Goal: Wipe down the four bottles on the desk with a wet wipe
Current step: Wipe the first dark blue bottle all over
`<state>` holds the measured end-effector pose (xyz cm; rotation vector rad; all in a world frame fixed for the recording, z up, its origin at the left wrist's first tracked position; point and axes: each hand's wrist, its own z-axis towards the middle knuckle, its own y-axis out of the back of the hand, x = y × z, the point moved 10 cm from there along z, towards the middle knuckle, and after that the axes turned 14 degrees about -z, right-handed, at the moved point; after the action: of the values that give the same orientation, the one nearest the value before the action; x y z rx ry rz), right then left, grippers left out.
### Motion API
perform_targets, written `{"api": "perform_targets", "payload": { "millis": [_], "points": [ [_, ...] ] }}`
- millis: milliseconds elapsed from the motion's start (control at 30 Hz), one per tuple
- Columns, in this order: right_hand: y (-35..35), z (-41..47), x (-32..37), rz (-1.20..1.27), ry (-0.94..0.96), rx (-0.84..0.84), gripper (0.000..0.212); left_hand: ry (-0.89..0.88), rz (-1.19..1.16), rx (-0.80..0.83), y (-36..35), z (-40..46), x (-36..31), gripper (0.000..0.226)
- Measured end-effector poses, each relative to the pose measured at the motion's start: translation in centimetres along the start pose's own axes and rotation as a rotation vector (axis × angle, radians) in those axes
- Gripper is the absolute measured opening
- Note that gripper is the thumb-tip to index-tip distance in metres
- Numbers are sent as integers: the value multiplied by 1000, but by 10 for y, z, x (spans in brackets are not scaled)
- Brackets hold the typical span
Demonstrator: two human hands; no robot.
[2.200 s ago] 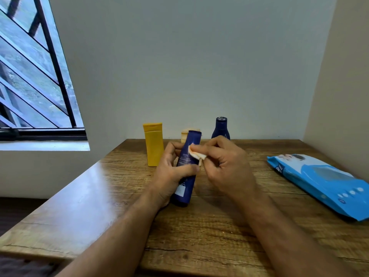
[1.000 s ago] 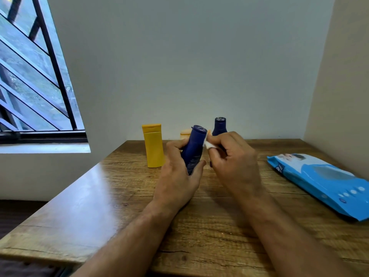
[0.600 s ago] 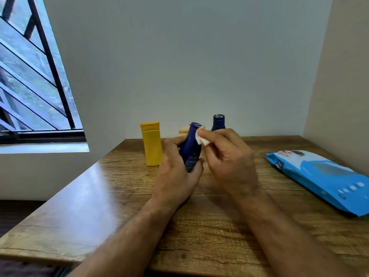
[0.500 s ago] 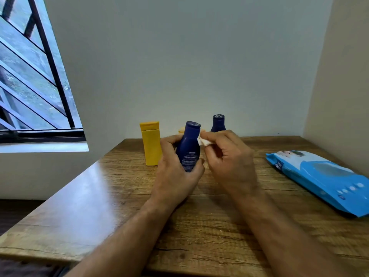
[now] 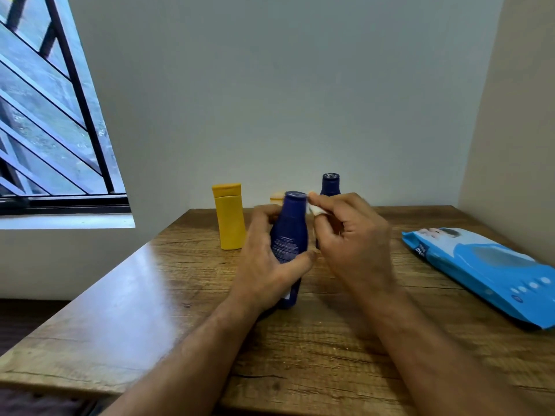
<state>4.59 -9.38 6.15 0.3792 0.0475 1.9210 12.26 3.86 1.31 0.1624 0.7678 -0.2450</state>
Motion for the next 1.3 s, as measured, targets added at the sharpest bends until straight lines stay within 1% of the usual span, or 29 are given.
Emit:
{"api": "perform_targets", "payload": {
  "millis": [100, 167, 233, 300, 367, 467, 500, 567, 633, 700, 767, 833, 867, 933, 1000, 1033, 1100, 1167, 1300],
  "points": [
    [-5, -2, 6, 26, 37, 38, 26, 136, -235, 51, -4, -1, 14, 59],
    [-11, -3, 12, 53, 70, 74, 25, 184, -378, 63, -6, -2, 22, 60],
    [-16, -6, 18, 75, 102, 110, 26, 275, -534, 46, -9, -2, 34, 65],
    [-18, -7, 21, 92, 132, 136, 26, 361, -638, 15, -12, -3, 44, 70],
    [-19, -8, 20, 82, 128, 147, 25, 402, -682, 22, -16, -5, 45, 67],
    [-22, -4, 4, 67, -2, 147, 25, 408, -634, 64, -17, -6, 40, 48],
    [-23, -4, 1, 63, -27, 151, 26, 384, -590, 61, -15, -5, 39, 44],
    [-26, -6, 5, 27, 12, 176, 29, 262, -432, 26, -5, -2, 32, 39],
    [-25, -9, 16, -5, 104, 174, 30, 102, -244, -6, 5, 0, 20, 43],
    [-22, -10, 24, -20, 166, 142, 29, -13, -55, -23, 10, 0, 13, 50],
    [-20, -9, 28, -29, 197, 107, 30, -73, 78, -50, 13, 1, 8, 57],
    [-16, -8, 29, -28, 199, 81, 29, -125, 149, -88, 15, 1, 2, 61],
    [-15, -7, 26, -21, 176, 70, 28, -142, 161, -106, 16, 0, 0, 62],
    [-12, -4, 14, 3, 73, 55, 28, -141, 127, -114, 15, -1, -4, 61],
    [-12, -2, 2, 19, -21, 58, 30, -143, 72, -69, 10, -2, -5, 58],
    [-12, -1, 0, 22, -32, 60, 29, -144, 46, -42, 8, -2, -5, 56],
    [-13, -2, 2, 32, -9, 69, 28, -124, -18, -28, 9, -1, -1, 52],
    [-12, -3, 8, 48, 40, 73, 28, -78, -132, -27, 10, 0, 2, 47],
    [-11, -8, 31, 63, 209, 90, 26, 2, -322, -6, 7, 2, 10, 43]
  ]
}}
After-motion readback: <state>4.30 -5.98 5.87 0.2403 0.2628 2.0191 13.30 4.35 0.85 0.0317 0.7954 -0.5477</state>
